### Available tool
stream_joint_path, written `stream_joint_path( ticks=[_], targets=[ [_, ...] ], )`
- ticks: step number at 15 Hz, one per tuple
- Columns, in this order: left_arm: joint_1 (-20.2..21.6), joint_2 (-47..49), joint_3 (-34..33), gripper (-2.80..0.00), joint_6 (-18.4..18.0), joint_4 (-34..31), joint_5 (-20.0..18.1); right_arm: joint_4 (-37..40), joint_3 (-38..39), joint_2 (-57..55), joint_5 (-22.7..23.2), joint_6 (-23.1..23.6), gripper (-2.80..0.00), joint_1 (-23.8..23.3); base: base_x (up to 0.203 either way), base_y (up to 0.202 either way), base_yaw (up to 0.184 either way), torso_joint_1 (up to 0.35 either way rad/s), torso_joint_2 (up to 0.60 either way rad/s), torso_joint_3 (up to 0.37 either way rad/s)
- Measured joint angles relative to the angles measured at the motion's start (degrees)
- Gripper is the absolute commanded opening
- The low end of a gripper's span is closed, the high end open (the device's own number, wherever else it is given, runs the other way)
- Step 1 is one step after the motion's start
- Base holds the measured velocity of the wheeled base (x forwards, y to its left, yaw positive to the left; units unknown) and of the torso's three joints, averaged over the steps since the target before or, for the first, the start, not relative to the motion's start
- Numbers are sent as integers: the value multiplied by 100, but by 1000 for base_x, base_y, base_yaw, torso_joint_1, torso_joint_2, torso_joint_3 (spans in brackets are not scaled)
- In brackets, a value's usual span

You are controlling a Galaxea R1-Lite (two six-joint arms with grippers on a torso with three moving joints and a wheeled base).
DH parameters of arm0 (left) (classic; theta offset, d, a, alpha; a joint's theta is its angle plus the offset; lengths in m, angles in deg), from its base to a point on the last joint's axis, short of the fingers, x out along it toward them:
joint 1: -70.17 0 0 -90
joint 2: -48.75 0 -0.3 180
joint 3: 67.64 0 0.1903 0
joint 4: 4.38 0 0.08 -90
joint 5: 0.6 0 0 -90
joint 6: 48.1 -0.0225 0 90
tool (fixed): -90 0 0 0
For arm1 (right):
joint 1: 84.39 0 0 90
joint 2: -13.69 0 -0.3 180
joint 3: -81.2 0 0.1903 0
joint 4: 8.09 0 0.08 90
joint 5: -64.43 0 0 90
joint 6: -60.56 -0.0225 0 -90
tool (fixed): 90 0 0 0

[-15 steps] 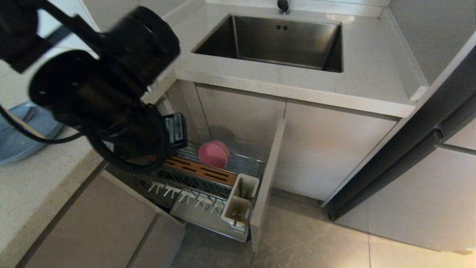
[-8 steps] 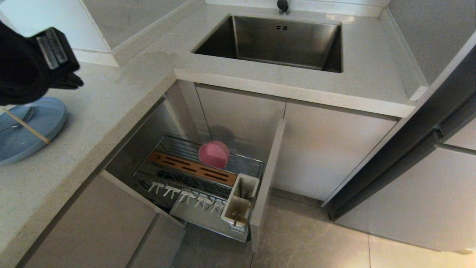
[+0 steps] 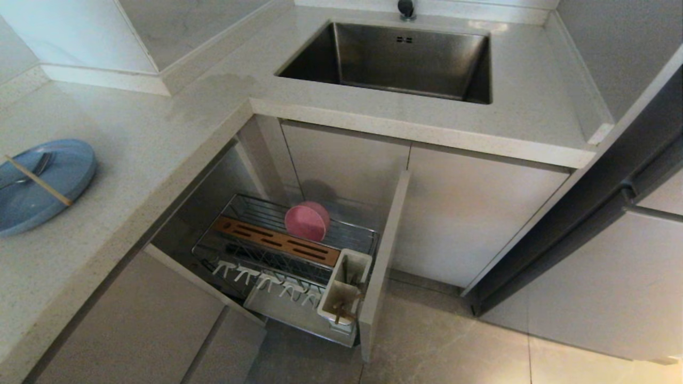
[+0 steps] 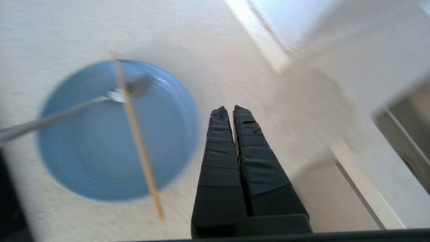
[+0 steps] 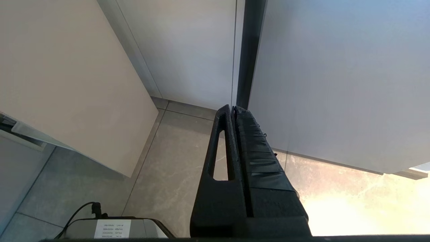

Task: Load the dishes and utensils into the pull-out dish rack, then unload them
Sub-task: Pick up the chopsticks and place it in the cupboard

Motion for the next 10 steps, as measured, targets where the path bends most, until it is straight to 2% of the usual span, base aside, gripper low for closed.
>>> stream_joint_path(
  ticks=[2,5,7,10],
  targets=[
    [464,170,-41,-280,175,2,-224,0,0,0,0,0,-280,0,0,0,0,0,0,0],
    [901,474,-182,-280,523,-46,-509,0,0,0,2,0,-280,0,0,0,0,0,0,0],
    [1015,720,-220,-280,713,-146,-600,0,0,0,0,0,-280,0,0,0,0,0,0,0],
    [1087,1099,-239,-280,973,-462,-1051,0,0,0,1,-2,-280,0,0,0,0,0,0,0]
  ],
)
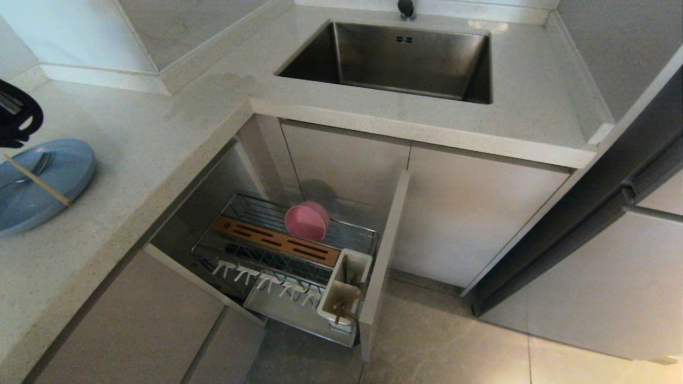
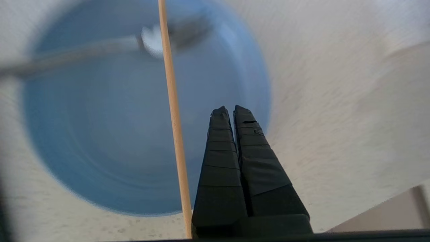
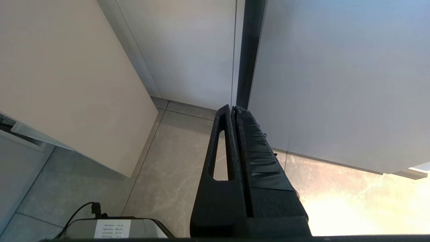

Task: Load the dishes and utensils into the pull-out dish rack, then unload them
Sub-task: Pick up the chopsticks and place it in the cupboard

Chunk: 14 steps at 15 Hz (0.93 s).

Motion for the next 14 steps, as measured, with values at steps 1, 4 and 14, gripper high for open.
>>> stream_joint_path(
  ticks=[1,4,14],
  targets=[
    [26,122,0,-280,27,-35,-79,0,0,0,-1,2,-280,0,0,0,0,0,0,0],
    [54,403,23,0,35,-44,-118,0,0,0,-1,1,-280,0,0,0,0,0,0,0],
    [112,789,319,0,35,-40,-147,0,0,0,0,1,-280,0,0,0,0,0,0,0]
  ],
)
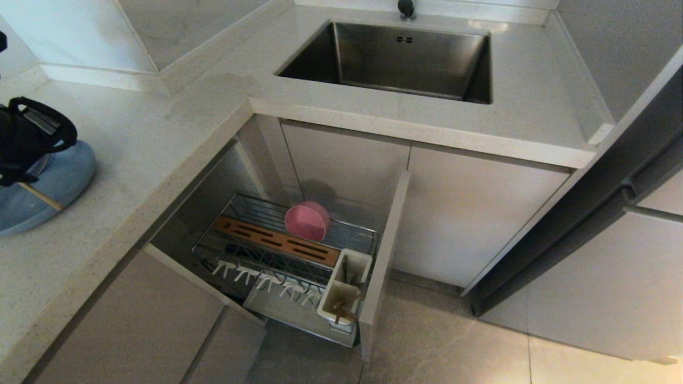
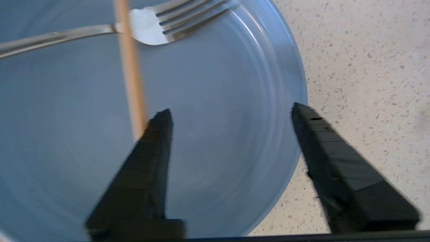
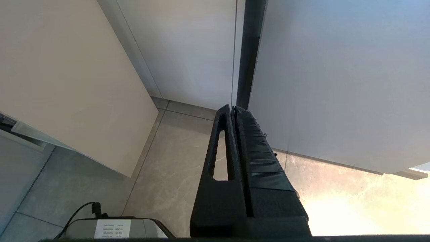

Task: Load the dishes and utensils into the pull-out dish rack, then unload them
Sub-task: Pick up the chopsticks and place it in the cupboard

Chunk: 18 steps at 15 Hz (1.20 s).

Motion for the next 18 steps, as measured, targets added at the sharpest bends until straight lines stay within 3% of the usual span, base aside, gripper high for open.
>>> stream_joint_path(
  ticks=[13,18],
  targets=[
    [27,-185,116,0,-6,124,-194,0,0,0,0,1,-280,0,0,0,0,0,0,0],
    [93,-468,83,0,37,-202,-132,0,0,0,-1,-1,-280,0,0,0,0,0,0,0]
  ],
)
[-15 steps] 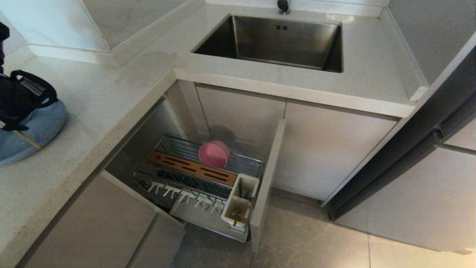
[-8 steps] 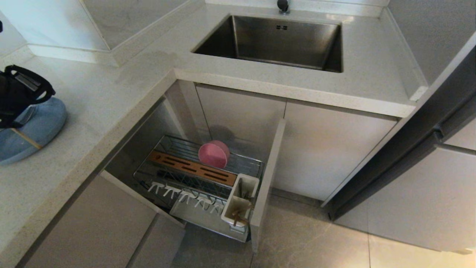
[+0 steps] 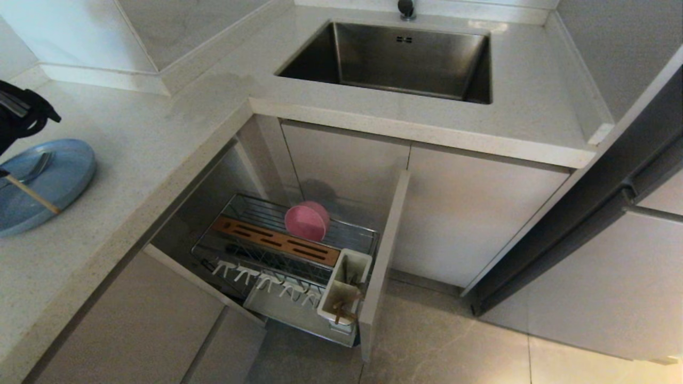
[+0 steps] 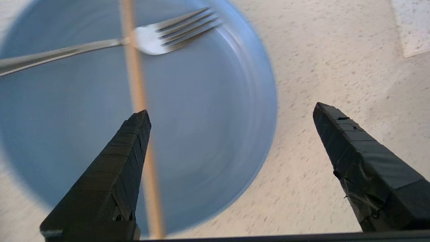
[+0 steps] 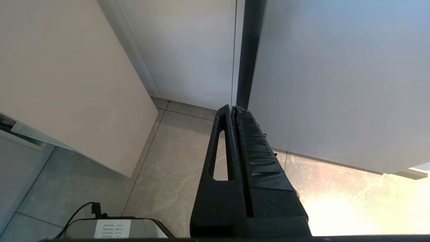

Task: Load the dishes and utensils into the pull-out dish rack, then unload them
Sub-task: Pick up the chopsticks and place it in the cupboard

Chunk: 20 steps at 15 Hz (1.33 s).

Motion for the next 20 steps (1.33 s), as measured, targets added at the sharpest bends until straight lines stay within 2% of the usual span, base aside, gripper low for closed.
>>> stream_joint_path(
  ticks=[3,7,14,20],
  targets=[
    [56,-144,-91,0,160,-435,11,0,0,0,1,2,-280,0,0,0,0,0,0,0],
    [251,-232,-450,0,164,-448,-58,0,0,0,0,2,-280,0,0,0,0,0,0,0],
    [550,-123,-564,0,149,-424,-760,0,0,0,0,2,-280,0,0,0,0,0,0,0],
    [599,62,-551,0,136,-415,-813,0,0,0,1,0,-280,0,0,0,0,0,0,0]
  ],
)
